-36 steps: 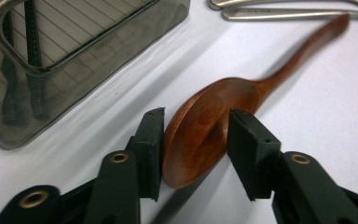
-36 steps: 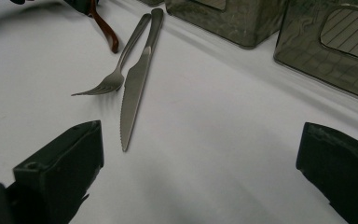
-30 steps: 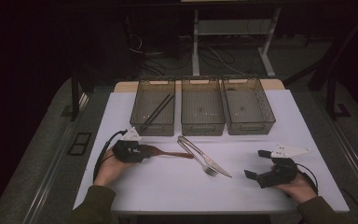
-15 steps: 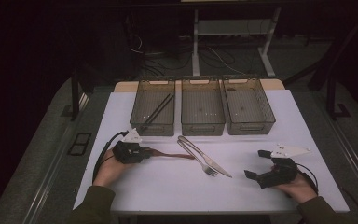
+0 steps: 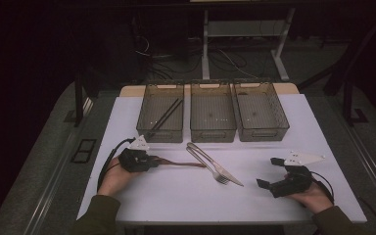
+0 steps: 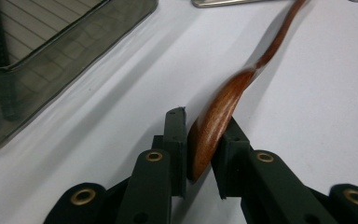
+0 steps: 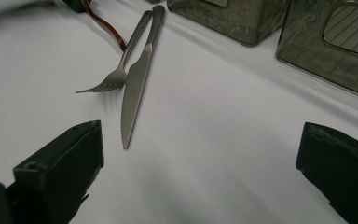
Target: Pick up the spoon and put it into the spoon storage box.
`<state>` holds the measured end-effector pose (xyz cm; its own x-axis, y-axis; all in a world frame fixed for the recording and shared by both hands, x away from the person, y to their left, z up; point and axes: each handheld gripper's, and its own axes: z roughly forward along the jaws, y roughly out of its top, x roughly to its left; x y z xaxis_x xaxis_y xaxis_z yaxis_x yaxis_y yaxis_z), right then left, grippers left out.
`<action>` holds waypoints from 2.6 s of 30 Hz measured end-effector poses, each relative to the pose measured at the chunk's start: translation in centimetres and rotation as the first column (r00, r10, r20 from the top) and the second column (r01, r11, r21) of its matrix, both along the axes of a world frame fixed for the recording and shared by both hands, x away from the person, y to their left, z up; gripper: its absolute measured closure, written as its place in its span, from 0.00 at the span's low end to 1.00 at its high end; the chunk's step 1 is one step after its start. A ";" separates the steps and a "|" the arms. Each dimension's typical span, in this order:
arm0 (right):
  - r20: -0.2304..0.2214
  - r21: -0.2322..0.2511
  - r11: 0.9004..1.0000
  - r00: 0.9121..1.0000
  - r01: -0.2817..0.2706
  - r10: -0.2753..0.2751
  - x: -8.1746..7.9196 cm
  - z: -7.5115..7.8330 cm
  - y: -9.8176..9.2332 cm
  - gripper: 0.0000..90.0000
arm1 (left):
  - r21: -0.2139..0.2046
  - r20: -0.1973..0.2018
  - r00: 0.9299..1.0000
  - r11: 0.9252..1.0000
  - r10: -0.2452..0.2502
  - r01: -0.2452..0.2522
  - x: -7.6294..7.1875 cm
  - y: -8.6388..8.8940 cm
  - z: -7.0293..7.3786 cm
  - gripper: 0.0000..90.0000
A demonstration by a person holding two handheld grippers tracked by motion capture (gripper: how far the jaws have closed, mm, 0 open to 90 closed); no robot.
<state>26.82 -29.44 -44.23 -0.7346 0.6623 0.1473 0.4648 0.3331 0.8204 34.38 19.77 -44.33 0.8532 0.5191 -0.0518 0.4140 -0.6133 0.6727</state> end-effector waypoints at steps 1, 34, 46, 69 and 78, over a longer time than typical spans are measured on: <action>-0.005 -0.006 1.000 1.000 -0.001 0.001 0.0 0.0 0.0 0.00 | -0.001 -0.002 1.000 1.000 -0.001 0.001 0.0 0.0 0.0 0.85; -0.023 -0.042 0.999 1.000 0.016 -0.017 -0.1 -0.7 0.9 0.00 | -0.253 0.012 0.997 0.965 0.075 -0.069 -1.1 -0.2 4.1 0.88; -0.024 -0.045 0.999 1.000 0.017 -0.018 -0.1 -0.7 0.9 0.00 | -0.282 0.030 0.989 0.950 0.148 -0.134 -0.9 -1.6 5.4 0.88; -0.025 -0.050 0.999 0.999 0.019 -0.020 -0.1 -0.7 0.9 0.00 | -0.322 0.044 0.976 0.928 0.214 -0.189 1.9 -3.9 7.6 0.88; -0.020 -0.045 0.999 1.000 0.016 -0.017 -0.1 -0.7 0.9 0.00 | -0.312 0.065 0.967 0.926 0.245 -0.214 4.1 -5.9 8.5 0.88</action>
<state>26.72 -28.57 -44.89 -0.7206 0.6807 0.1317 0.4867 0.3614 0.7953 38.46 13.84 -35.80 0.7214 0.6748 -0.1558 0.4401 -0.2729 0.8555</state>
